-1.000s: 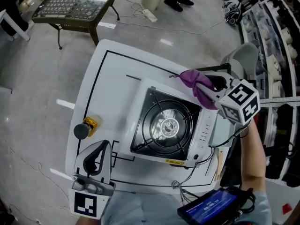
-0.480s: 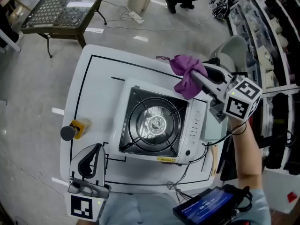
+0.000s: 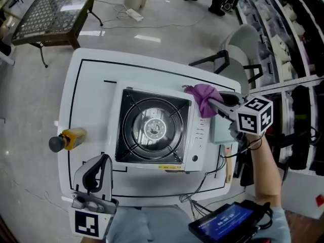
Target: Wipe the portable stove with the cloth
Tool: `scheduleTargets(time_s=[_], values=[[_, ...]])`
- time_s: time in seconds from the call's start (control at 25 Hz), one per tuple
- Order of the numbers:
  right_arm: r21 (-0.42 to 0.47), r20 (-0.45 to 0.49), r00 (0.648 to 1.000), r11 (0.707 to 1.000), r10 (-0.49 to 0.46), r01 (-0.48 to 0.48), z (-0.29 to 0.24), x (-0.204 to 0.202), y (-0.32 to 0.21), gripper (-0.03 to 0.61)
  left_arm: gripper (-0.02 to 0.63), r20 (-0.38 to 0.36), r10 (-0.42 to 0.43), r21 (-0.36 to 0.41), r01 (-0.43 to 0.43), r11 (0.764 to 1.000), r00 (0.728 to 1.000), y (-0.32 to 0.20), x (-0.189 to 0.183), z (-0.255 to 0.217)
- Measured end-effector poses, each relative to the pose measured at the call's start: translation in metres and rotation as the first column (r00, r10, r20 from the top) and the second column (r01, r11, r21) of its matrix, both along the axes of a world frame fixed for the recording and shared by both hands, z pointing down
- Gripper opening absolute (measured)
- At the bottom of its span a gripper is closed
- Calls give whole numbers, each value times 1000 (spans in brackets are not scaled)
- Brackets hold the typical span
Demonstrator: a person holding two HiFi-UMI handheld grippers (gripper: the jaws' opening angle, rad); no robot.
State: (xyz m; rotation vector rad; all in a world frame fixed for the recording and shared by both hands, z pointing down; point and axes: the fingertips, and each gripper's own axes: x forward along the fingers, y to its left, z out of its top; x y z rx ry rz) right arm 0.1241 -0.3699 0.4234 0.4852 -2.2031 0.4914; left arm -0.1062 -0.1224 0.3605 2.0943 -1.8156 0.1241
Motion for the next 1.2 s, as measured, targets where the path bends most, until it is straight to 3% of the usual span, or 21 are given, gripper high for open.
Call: scheduleTargets(time_s=[0.08, 0.16, 0.28, 0.4, 0.48, 0.6, 0.76, 0.92, 1.2], values=[[-15, -9, 1000, 1000, -9, 9, 7, 4, 5, 140, 18, 2, 9, 2, -9, 1000, 1000, -2, 5, 0], [-67, 26, 999, 997, -34, 35, 9, 3, 13, 203, 18, 9, 20, 34, -21, 999, 1000, -6, 9, -6], [-88, 52, 989, 986, -136, 141, 6, -2, 32, 252, 18, 7, 18, 12, -18, 1000, 1000, -1, 10, -2], [-2, -87, 963, 967, -255, 256, 18, 0, 41, 268, 18, 6, 16, 20, -16, 1000, 1000, -2, 9, -3], [54, -181, 942, 954, -282, 296, 27, 1, 40, 268, 18, 3, 21, 9, -21, 1000, 1000, 0, 10, -1], [88, -229, 939, 955, -257, 283, 31, 2, 32, 262, 18, -3, 18, 1, -18, 1000, 1000, 2, 10, 1], [46, -195, 960, 976, -201, 214, 24, 3, 22, 164, 18, 9, 19, 59, -19, 998, 1000, -4, 6, -10], [12, -183, 965, 982, -185, 191, 24, -1, 17, 156, 18, -2, 4, 14, -4, 1000, 1000, 5, 1, -2], [-7, -172, 962, 977, -212, 214, 25, -30, 9, 155, 18, -5, -15, -1, 15, 1000, 1000, 12, -12, 3]])
